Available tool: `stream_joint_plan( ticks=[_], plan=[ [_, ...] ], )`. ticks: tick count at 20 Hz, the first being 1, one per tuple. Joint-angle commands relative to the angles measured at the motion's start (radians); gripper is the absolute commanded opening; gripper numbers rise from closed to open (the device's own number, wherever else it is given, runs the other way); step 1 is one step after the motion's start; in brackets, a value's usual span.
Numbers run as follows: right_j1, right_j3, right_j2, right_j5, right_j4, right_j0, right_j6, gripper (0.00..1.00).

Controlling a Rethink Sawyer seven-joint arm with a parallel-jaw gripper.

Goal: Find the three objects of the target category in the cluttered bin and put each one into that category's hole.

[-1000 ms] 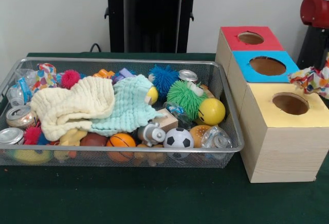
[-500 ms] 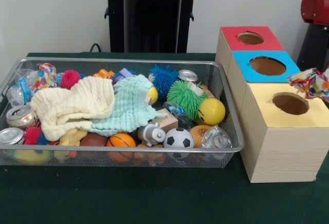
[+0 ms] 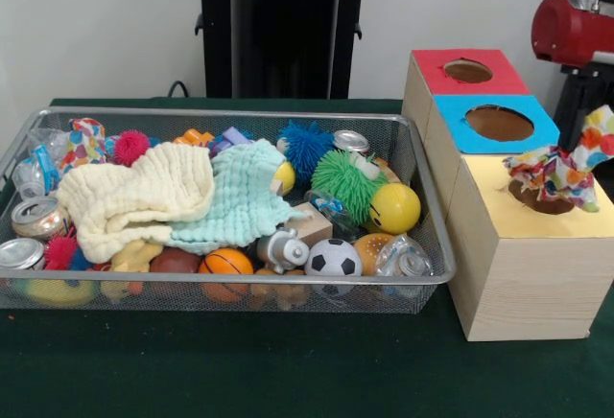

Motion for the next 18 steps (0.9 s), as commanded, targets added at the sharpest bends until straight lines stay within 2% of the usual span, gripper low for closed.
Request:
stream_joint_plan(
  ticks=[1,6,18],
  plan=[
    [0.059,0.05,0.02,0.078,-0.044,-0.009,0.138,0.0],
    [0.078,0.07,0.027,0.05,-0.046,-0.01,0.147,0.0],
    [0.139,0.055,0.039,0.108,-0.048,-0.016,0.127,0.0]
  ],
)
